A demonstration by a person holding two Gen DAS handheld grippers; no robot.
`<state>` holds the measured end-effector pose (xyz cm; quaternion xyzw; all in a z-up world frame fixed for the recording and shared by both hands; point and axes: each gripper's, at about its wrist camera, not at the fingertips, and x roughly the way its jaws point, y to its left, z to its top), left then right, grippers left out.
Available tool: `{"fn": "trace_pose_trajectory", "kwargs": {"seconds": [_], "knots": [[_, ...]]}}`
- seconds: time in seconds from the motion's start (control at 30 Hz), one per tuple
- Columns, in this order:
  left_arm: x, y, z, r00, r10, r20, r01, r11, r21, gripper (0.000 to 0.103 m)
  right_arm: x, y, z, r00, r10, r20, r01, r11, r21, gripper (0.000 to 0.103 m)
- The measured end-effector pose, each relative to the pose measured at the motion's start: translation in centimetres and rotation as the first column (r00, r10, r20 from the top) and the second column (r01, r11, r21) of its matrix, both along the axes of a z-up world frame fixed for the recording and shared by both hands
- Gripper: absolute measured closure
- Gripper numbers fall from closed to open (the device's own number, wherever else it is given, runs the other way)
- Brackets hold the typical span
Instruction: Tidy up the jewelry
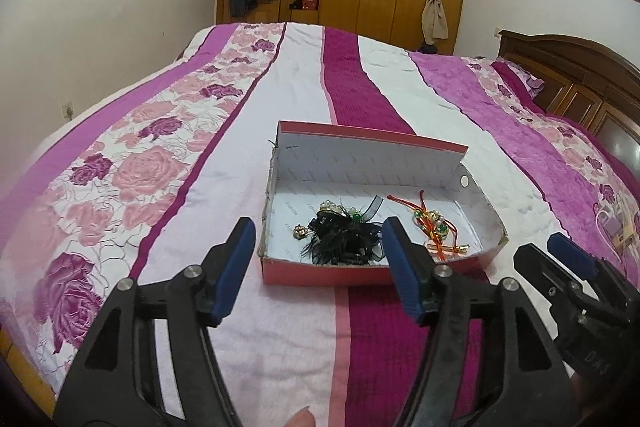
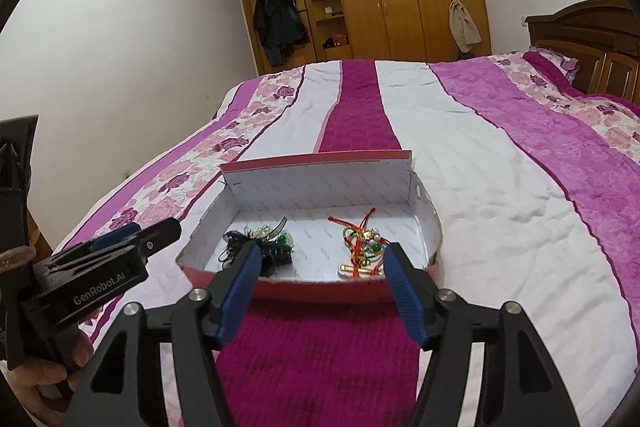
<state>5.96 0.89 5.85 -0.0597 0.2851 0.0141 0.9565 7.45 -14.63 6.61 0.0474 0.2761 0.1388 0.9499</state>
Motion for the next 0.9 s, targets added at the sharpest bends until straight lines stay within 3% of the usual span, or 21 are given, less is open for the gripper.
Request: {"fn": "trace_pose_trajectory", "kwargs": {"seconds": [0.33, 0.9], "knots": [[-1.7, -0.7, -0.6, 1.000, 0.005, -0.003, -0.005, 1.000, 0.014, 0.038, -2.3, -1.2, -0.6, 1.000, -0.020, -0.001, 0.020, 1.000, 0.010, 0.031], [-2.0, -1.6, -0.9, 1.000, 0.000, -0.010, 0.000, 0.999, 0.039, 0.037, -2.8, -1.6, -1.1, 1.000, -0.027, -0.013, 0.027, 0.999, 0.019, 0.031]]}}
